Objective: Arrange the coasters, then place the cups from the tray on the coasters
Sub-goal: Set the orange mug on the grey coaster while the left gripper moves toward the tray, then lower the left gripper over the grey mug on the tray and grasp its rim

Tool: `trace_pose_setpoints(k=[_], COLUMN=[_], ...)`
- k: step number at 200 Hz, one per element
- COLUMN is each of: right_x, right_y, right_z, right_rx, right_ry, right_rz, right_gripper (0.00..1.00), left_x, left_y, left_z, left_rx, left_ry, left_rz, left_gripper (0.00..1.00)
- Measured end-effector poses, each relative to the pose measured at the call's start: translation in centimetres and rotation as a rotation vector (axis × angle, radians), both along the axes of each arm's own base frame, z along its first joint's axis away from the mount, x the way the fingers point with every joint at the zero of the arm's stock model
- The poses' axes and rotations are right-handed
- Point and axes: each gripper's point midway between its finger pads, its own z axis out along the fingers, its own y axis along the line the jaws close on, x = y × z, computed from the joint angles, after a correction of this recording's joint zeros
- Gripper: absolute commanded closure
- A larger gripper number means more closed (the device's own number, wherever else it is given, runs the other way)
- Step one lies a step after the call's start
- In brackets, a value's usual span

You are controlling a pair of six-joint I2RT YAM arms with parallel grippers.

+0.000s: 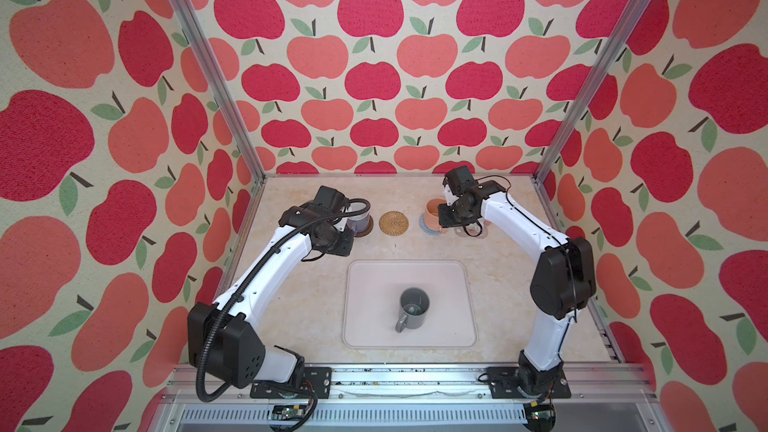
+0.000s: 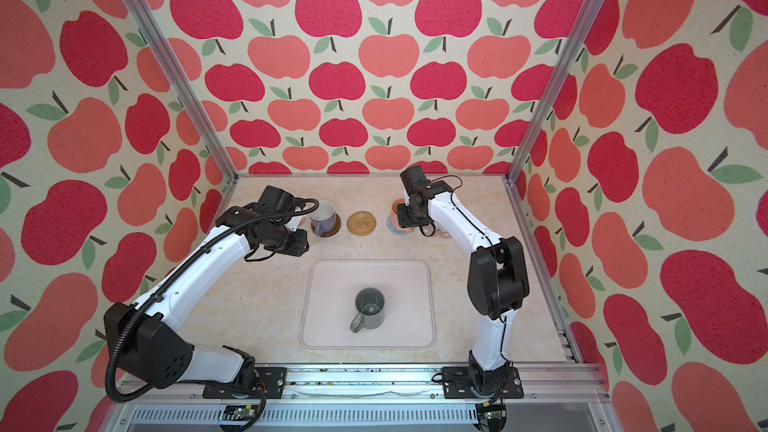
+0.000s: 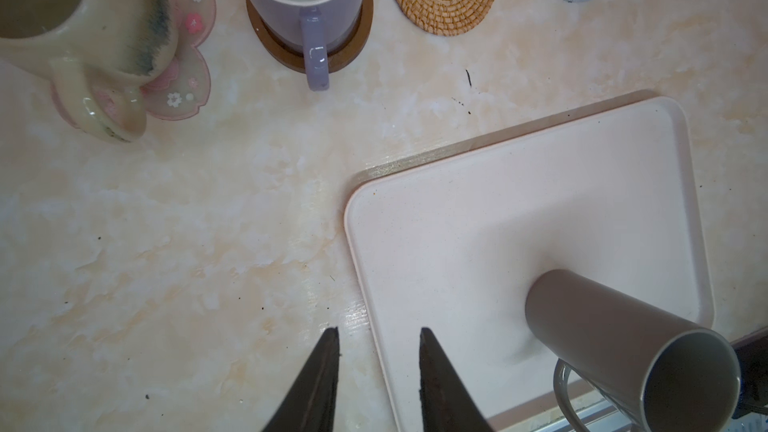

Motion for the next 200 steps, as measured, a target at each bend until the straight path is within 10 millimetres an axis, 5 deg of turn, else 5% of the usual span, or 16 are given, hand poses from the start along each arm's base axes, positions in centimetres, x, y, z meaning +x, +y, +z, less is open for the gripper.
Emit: trace_pose_setpoints(k=[133, 200], right_x=[-7.6, -8.6], right_y=[-4.7, -5.6], right_z=[2.4, 2.3], right_rx=[0.017, 0.013], right_ry=[-0.072, -0.082], right_rz=[-0.059, -0.087], right_gripper=[0.56, 0.52], left_x=[-12.4, -16.1], left_y=[-7.7, -10.3], left_z=[1.2, -2.5], left_rx=[-0.154, -0.130], left_ry=[-0.033, 0.021], left_rz=[-0.498, -0.621], left_gripper=[0.62, 0.57])
